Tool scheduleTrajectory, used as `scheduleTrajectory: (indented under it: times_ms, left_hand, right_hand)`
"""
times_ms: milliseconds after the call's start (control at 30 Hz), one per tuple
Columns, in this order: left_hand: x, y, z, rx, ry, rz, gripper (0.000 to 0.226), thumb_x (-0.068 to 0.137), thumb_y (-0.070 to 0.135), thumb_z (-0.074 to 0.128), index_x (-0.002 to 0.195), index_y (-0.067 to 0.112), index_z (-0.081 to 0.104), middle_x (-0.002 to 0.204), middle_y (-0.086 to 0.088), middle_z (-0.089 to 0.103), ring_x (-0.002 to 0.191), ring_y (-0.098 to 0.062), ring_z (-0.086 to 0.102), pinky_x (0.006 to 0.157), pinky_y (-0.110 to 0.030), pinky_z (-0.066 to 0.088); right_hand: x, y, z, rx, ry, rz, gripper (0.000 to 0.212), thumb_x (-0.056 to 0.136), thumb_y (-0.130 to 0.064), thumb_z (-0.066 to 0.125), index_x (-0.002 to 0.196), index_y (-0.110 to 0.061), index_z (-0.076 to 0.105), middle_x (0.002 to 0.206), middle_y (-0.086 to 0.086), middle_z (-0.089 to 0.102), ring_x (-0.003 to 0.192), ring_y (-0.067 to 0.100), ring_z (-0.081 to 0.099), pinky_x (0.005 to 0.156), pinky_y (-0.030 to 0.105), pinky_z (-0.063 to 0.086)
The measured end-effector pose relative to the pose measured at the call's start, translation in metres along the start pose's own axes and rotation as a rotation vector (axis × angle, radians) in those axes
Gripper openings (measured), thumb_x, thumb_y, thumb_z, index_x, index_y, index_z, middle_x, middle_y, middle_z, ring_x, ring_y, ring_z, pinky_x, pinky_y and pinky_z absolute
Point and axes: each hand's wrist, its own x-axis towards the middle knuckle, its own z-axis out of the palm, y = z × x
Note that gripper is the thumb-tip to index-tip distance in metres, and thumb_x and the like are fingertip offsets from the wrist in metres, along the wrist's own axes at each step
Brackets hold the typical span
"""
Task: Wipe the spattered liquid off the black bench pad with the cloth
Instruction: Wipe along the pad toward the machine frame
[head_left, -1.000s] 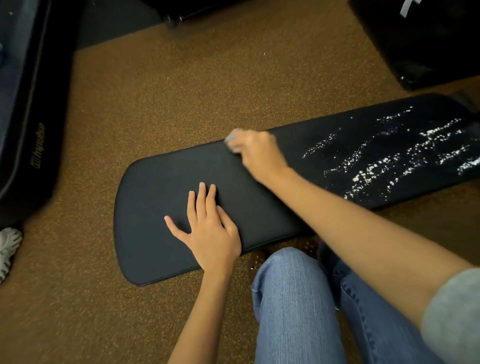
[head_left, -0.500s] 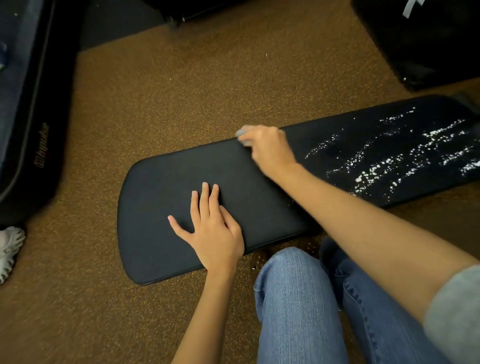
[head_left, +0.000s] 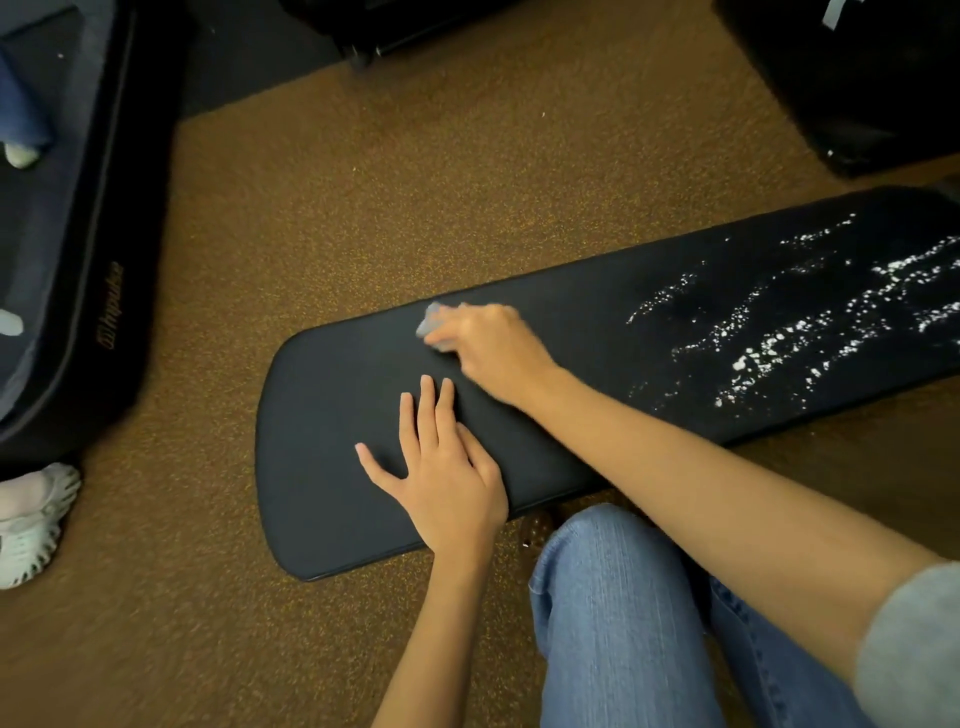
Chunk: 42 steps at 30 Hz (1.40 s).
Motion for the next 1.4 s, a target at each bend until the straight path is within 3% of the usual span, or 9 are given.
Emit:
scheduleTrajectory:
  times_ms: [167, 333, 467, 667, 900, 1033, 1133, 1300, 1400]
  left_hand:
    - [0.000, -0.002, -0.001, -0.002, -0.003, 0.017, 0.052, 0.098, 0.030, 0.027, 0.147, 0.031, 0.045, 0.157, 0.012, 0.038, 0.149, -0.010, 0.028, 0.120, -0.062, -0.001]
    - [0.000, -0.001, -0.001, -0.018, -0.003, 0.009, 0.050, 0.099, 0.029, 0.029, 0.146, 0.031, 0.046, 0.157, 0.012, 0.038, 0.149, -0.010, 0.028, 0.120, -0.061, -0.002]
    - [0.000, 0.000, -0.002, -0.023, -0.009, 0.002, 0.050, 0.099, 0.029, 0.028, 0.145, 0.031, 0.047, 0.157, 0.012, 0.039, 0.149, -0.010, 0.029, 0.120, -0.062, -0.002]
    - [0.001, -0.001, -0.003, -0.013, -0.033, 0.006, 0.050, 0.099, 0.030, 0.028, 0.146, 0.032, 0.046, 0.157, 0.012, 0.038, 0.149, -0.010, 0.028, 0.120, -0.062, -0.001]
    - [0.003, 0.002, -0.006, -0.022, -0.048, -0.010, 0.048, 0.098, 0.027, 0.030, 0.143, 0.030, 0.048, 0.156, 0.012, 0.041, 0.148, -0.010, 0.029, 0.119, -0.065, -0.001]
    - [0.003, 0.004, -0.009, -0.013, -0.068, -0.008, 0.047, 0.099, 0.025, 0.031, 0.143, 0.028, 0.048, 0.156, 0.010, 0.041, 0.149, -0.012, 0.029, 0.118, -0.066, -0.002]
    - [0.004, 0.006, -0.014, -0.007, -0.101, -0.012, 0.043, 0.102, 0.020, 0.039, 0.144, 0.027, 0.047, 0.157, 0.010, 0.039, 0.149, -0.013, 0.028, 0.117, -0.067, -0.005]
    - [0.013, 0.021, -0.020, -0.070, -0.176, -0.049, 0.045, 0.103, 0.027, 0.037, 0.148, 0.029, 0.041, 0.162, 0.009, 0.030, 0.152, -0.013, 0.018, 0.119, -0.061, -0.004]
    - [0.021, 0.048, -0.015, -0.091, -0.225, 0.055, 0.050, 0.105, 0.031, 0.033, 0.155, 0.028, 0.029, 0.166, 0.009, 0.017, 0.154, -0.012, 0.009, 0.121, -0.056, -0.001]
  right_hand:
    - [0.004, 0.020, -0.012, 0.021, 0.005, -0.054, 0.036, 0.086, 0.003, 0.053, 0.110, -0.017, 0.072, 0.128, 0.000, 0.063, 0.124, 0.025, 0.055, 0.106, 0.041, 0.041]
    - [-0.003, 0.066, -0.050, -0.154, 0.167, 0.153, 0.030, 0.080, 0.008, 0.060, 0.098, -0.011, 0.073, 0.123, 0.001, 0.066, 0.118, 0.017, 0.059, 0.120, 0.049, 0.002]
    - [-0.028, 0.044, -0.036, -0.138, 0.164, 0.110, 0.051, 0.079, 0.017, 0.051, 0.117, -0.013, 0.067, 0.136, 0.007, 0.056, 0.124, 0.036, 0.050, 0.108, 0.051, 0.036]
    - [-0.066, 0.052, -0.040, -0.093, -0.010, -0.149, 0.058, 0.075, 0.021, 0.050, 0.123, -0.009, 0.064, 0.141, 0.014, 0.050, 0.133, 0.031, 0.045, 0.115, 0.040, 0.030]
    - [-0.081, 0.107, -0.087, -0.002, 0.337, 0.327, 0.039, 0.073, 0.020, 0.055, 0.102, -0.001, 0.071, 0.123, 0.021, 0.063, 0.118, 0.037, 0.057, 0.100, 0.050, 0.046]
    - [-0.091, 0.054, -0.049, 0.027, 0.197, 0.085, 0.050, 0.073, 0.020, 0.055, 0.110, -0.010, 0.071, 0.131, 0.011, 0.060, 0.124, 0.024, 0.054, 0.110, 0.029, 0.035]
    - [-0.105, 0.049, -0.046, -0.051, 0.028, -0.075, 0.058, 0.073, 0.021, 0.054, 0.119, -0.011, 0.066, 0.140, 0.011, 0.052, 0.132, 0.025, 0.047, 0.112, 0.036, 0.034]
    - [-0.110, 0.111, -0.104, -0.015, 0.232, 0.371, 0.048, 0.067, 0.016, 0.067, 0.106, -0.012, 0.072, 0.130, 0.013, 0.061, 0.125, 0.032, 0.053, 0.106, 0.038, 0.042]
    - [-0.106, 0.111, -0.106, -0.081, 0.285, 0.553, 0.039, 0.077, 0.011, 0.056, 0.103, -0.014, 0.071, 0.127, 0.014, 0.061, 0.121, 0.034, 0.054, 0.099, 0.043, 0.046]
